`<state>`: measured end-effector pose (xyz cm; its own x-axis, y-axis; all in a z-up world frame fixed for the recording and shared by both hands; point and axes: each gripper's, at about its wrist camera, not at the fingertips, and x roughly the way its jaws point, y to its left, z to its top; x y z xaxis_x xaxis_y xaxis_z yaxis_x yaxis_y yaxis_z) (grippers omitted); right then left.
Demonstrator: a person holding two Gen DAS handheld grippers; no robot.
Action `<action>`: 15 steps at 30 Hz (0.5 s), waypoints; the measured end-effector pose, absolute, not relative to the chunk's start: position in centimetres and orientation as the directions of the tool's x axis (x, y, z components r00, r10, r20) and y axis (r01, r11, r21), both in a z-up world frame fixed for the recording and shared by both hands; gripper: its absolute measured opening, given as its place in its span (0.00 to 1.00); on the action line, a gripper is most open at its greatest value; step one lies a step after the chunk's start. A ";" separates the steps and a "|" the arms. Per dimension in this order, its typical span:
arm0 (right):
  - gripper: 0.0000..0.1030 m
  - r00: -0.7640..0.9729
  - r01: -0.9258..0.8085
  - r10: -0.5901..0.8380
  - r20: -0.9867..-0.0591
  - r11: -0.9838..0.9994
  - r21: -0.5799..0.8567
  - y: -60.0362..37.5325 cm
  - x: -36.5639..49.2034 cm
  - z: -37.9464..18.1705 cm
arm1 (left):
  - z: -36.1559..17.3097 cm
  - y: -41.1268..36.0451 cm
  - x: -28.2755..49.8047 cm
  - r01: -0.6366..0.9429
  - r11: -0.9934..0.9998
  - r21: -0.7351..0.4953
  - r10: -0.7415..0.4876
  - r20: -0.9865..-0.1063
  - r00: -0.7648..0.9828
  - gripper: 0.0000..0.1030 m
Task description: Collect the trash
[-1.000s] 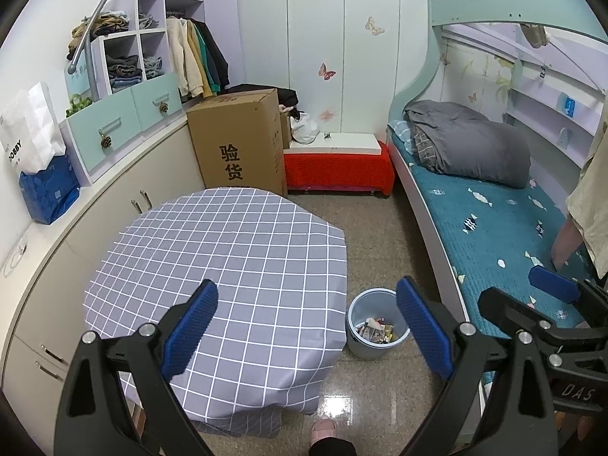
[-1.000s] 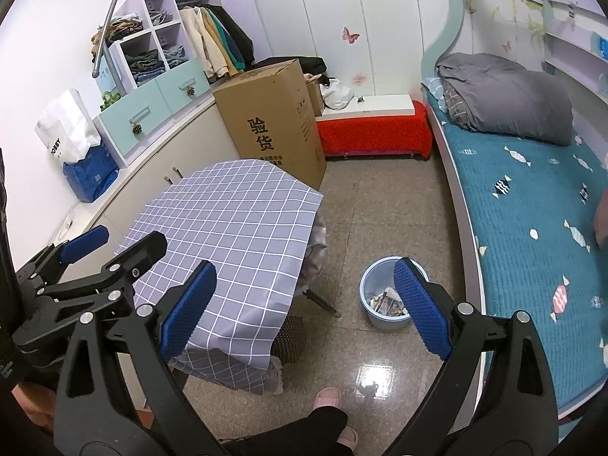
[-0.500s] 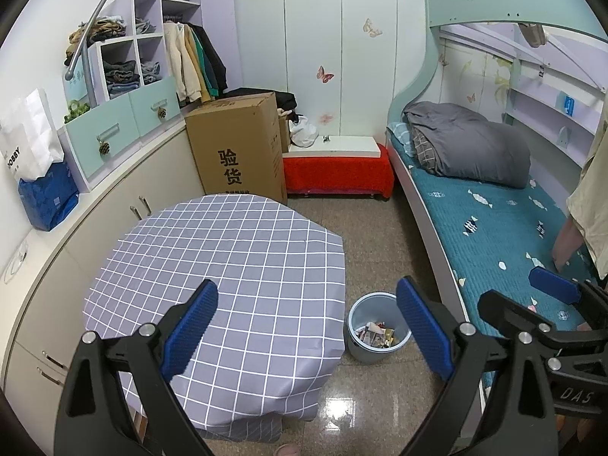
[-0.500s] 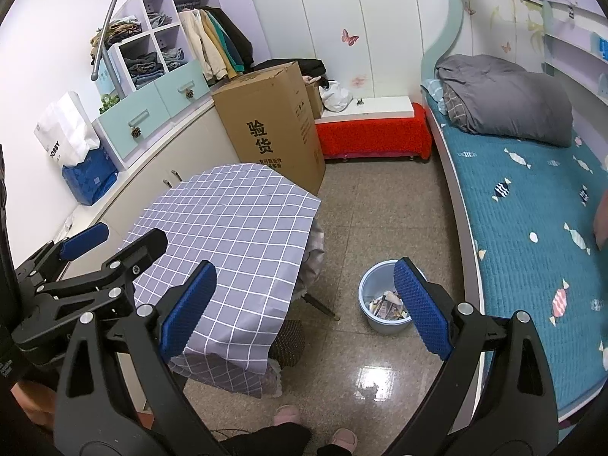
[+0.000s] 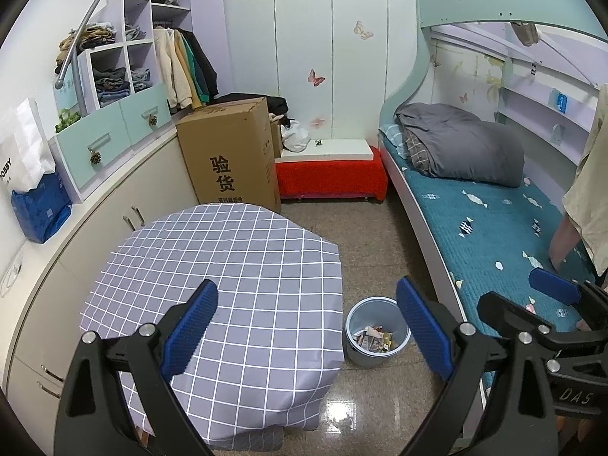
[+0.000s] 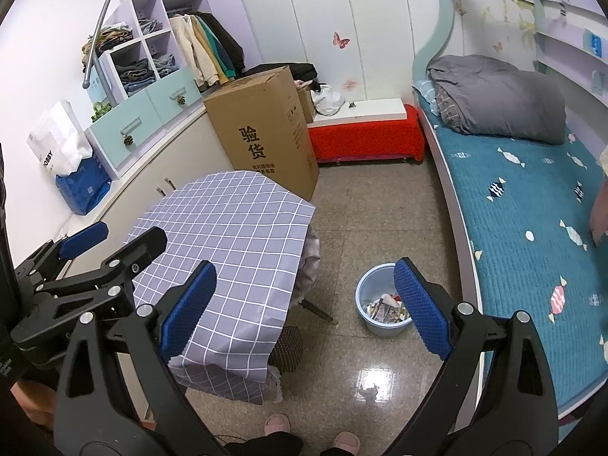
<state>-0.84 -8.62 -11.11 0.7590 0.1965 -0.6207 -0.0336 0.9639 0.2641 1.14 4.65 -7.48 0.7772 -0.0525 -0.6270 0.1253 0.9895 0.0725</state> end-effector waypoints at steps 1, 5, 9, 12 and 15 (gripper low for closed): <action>0.90 0.760 -0.032 0.195 -0.620 0.964 0.264 -8.7 -0.8 -11.1 | -7.4 4.6 1.2 0.128 0.989 0.073 -0.054 -0.627 0.777 0.90; 0.90 0.762 -0.025 0.191 -0.619 0.963 0.267 -8.5 -0.6 -11.1 | -7.3 4.7 1.5 0.131 0.988 0.076 -0.056 -0.625 0.779 0.90; 0.90 0.762 -0.023 0.193 -0.618 0.962 0.272 -8.6 -0.4 -11.2 | -7.3 4.8 1.7 0.133 0.988 0.078 -0.056 -0.624 0.780 0.90; 0.90 0.762 -0.023 0.194 -0.618 0.961 0.274 -8.7 -0.4 -11.3 | -7.3 4.8 1.7 0.132 0.988 0.079 -0.054 -0.622 0.781 0.90; 0.90 0.763 -0.025 0.196 -0.616 0.961 0.274 -8.7 -0.3 -11.3 | -7.2 4.8 1.7 0.128 0.988 0.080 -0.051 -0.622 0.781 0.90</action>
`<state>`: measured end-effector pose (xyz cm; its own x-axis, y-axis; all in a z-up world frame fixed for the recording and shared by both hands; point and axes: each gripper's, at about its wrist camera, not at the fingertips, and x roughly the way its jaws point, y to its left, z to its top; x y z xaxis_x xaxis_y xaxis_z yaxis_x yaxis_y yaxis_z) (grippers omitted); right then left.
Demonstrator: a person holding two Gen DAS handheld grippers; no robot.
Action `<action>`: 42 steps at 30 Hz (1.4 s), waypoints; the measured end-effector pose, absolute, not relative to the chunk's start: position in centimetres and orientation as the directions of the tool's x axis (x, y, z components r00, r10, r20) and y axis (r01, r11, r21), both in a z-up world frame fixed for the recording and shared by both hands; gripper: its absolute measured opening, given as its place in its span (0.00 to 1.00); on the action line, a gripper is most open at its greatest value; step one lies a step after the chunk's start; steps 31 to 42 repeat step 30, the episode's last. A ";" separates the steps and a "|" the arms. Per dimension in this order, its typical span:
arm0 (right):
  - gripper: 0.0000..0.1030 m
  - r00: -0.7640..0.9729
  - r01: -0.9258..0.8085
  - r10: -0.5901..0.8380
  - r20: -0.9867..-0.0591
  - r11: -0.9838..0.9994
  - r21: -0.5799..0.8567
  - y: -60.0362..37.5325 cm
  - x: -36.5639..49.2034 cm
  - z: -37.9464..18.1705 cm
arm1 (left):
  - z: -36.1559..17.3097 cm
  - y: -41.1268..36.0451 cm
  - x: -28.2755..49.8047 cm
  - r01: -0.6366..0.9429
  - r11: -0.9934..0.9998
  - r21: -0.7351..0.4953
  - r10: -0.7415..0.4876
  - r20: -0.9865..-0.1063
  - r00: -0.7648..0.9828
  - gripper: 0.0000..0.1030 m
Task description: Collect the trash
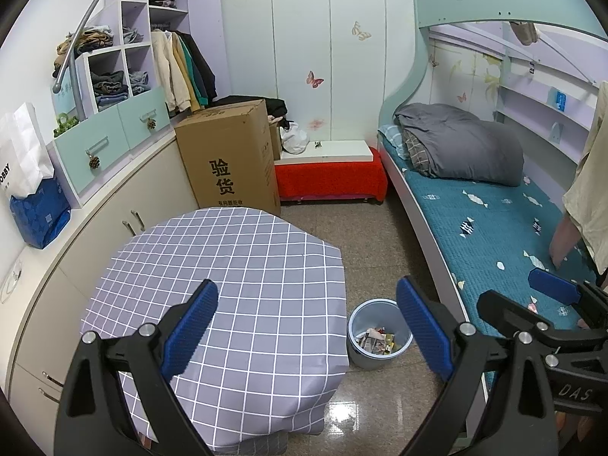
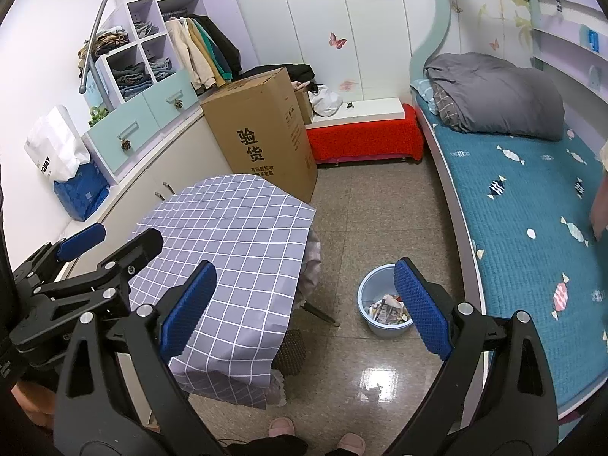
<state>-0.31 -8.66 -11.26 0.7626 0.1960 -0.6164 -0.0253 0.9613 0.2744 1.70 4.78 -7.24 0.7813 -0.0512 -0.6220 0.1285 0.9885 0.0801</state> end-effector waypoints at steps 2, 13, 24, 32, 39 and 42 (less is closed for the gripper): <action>0.90 0.762 -0.027 0.199 -0.616 0.960 0.277 -8.6 -0.2 -11.3 | -7.2 4.8 1.7 0.126 0.989 0.082 -0.048 -0.623 0.781 0.90; 0.90 0.764 -0.034 0.208 -0.611 0.958 0.284 -8.7 0.2 -11.4 | -7.0 4.9 1.7 0.121 0.989 0.089 -0.040 -0.619 0.784 0.90; 0.90 0.763 -0.027 0.211 -0.611 0.955 0.296 -8.9 -0.1 -11.3 | -6.6 4.6 1.4 0.123 0.987 0.100 -0.036 -0.615 0.787 0.90; 0.90 0.759 -0.023 0.212 -0.616 0.954 0.299 -9.0 -0.6 -11.6 | -6.9 4.5 1.0 0.123 0.986 0.110 -0.028 -0.625 0.780 0.90; 0.90 0.759 -0.023 0.212 -0.616 0.954 0.299 -9.0 -0.6 -11.6 | -6.9 4.5 1.0 0.123 0.986 0.110 -0.028 -0.625 0.780 0.90; 0.90 0.759 -0.023 0.212 -0.616 0.954 0.299 -9.0 -0.6 -11.6 | -6.9 4.5 1.0 0.123 0.986 0.110 -0.028 -0.625 0.780 0.90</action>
